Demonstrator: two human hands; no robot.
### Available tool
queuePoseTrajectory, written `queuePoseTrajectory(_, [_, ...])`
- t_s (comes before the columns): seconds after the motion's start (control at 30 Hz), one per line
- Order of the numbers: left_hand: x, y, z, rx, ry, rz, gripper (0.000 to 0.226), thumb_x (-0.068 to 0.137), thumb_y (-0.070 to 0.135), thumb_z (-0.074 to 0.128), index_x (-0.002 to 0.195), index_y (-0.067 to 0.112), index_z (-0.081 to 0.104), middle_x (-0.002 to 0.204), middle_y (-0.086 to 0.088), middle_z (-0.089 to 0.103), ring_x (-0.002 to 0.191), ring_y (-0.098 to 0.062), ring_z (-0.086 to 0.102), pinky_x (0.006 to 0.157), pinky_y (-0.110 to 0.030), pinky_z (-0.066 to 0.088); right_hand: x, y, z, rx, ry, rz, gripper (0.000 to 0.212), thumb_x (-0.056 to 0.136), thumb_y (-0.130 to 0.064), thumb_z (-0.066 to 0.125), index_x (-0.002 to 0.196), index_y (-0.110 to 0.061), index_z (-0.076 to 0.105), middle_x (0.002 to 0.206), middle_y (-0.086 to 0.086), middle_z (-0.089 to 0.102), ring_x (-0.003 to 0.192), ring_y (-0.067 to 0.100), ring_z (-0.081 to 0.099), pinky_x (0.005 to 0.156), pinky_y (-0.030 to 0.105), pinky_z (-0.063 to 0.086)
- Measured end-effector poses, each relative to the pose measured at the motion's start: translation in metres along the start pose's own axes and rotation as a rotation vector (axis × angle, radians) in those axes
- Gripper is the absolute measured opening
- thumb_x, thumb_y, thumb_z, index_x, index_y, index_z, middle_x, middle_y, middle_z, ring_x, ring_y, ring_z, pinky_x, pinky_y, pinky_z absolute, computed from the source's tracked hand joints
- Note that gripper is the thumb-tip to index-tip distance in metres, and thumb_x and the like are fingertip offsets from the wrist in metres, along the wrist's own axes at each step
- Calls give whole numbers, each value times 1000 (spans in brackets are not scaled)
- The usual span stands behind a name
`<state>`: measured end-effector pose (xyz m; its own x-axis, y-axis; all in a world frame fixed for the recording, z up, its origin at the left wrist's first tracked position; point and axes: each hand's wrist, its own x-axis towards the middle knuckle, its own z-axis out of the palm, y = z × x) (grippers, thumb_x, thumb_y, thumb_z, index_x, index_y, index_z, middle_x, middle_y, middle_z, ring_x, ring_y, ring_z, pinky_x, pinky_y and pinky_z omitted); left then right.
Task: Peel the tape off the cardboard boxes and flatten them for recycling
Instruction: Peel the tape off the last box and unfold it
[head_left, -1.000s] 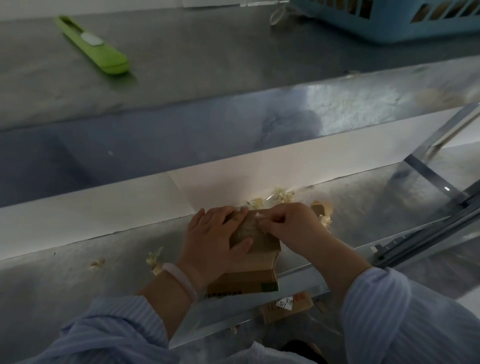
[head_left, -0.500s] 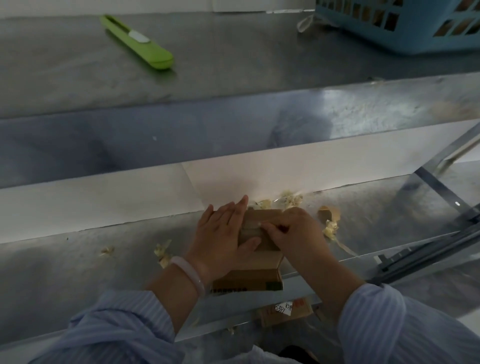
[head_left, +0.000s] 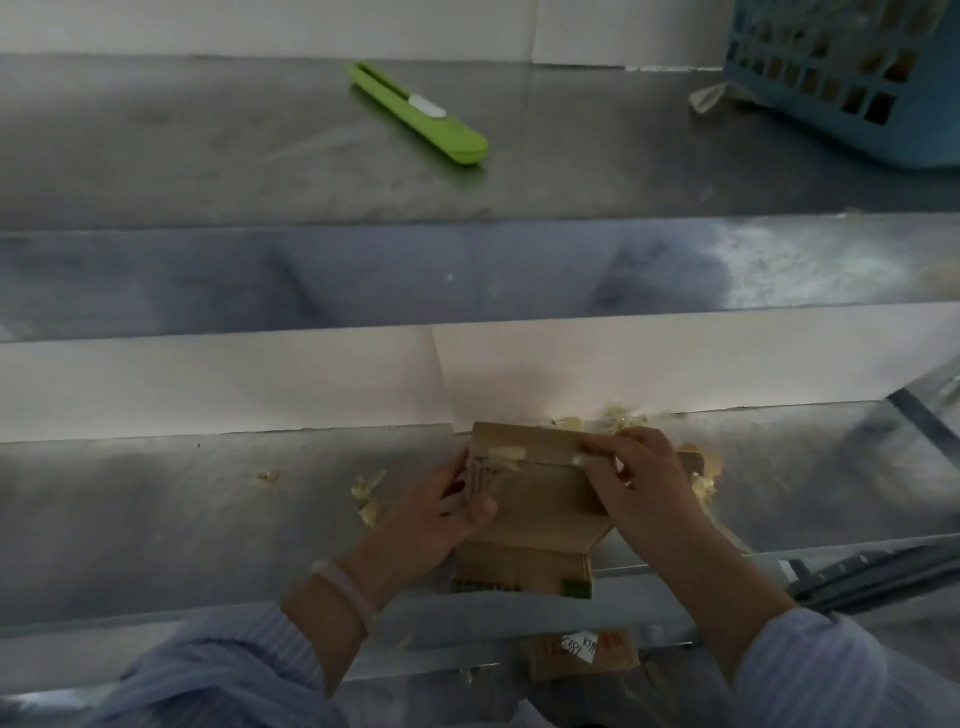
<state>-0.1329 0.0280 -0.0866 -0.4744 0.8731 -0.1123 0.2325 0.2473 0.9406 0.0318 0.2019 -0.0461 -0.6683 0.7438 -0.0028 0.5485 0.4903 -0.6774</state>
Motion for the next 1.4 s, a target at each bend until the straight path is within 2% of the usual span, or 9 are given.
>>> queuePoseTrajectory(0.13, [-11,20,-8,13,162,184,59,78,58,66,130,53,37,133,32,26,122,18,30,93,-2,35,-1,-5,6,196,81,33,22,91,-30,58,112,-29,67,115,-3,53,98,12,55,82,25,44])
queuePoseTrajectory(0.27, [-12,45,-24,435,229,365,54,78,59,61,129,53,43,130,30,32,124,1,29,107,-18,25,-7,-13,17,552,-205,239,18,96,-40,50,101,-35,67,107,-5,67,100,13,63,84,34,52])
queuePoseTrajectory(0.37, [-8,52,-24,552,185,280,75,74,63,65,139,50,31,127,31,26,119,7,20,106,-20,20,-10,-13,24,292,-326,199,32,93,-53,47,116,-34,57,110,-12,60,98,4,57,81,24,41])
queuePoseTrajectory(0.47, [-2,52,-14,581,179,198,95,67,74,61,147,42,21,139,25,22,122,9,12,107,-22,13,-8,-13,17,316,-94,54,48,93,-32,59,138,-32,44,132,-8,52,116,7,50,97,30,43])
queuePoseTrajectory(0.63, [5,55,7,662,112,215,105,61,86,45,148,33,22,154,13,22,137,-2,12,110,-23,7,-3,-18,-2,98,-97,-250,49,89,-34,63,136,-36,49,138,-17,48,123,-5,41,105,21,35])
queuePoseTrajectory(0.87, [7,55,3,667,165,280,105,58,88,45,145,31,33,146,12,33,113,14,9,105,-17,10,0,-16,-19,52,-204,-273,47,87,-28,69,132,-30,57,140,-22,45,125,1,47,104,27,44])
queuePoseTrajectory(1.1, [9,57,1,716,121,255,105,57,90,49,143,30,38,145,12,37,130,-4,26,109,-19,11,7,-26,-42,-243,-181,-358,38,80,-29,75,117,-30,67,129,-17,58,106,-5,50,94,9,33])
queuePoseTrajectory(1.23, [8,58,1,728,117,263,101,60,85,50,143,28,40,145,11,38,130,-6,27,109,-20,10,8,-38,-39,-414,-174,-401,28,80,-28,66,108,-25,68,117,-8,62,107,11,58,95,27,46])
queuePoseTrajectory(1.4, [8,61,0,733,102,268,94,65,76,56,144,26,39,147,11,36,132,-6,25,110,-18,7,3,-48,-36,-640,-97,-545,14,84,-27,56,87,-17,66,85,-2,61,75,16,61,66,30,52])
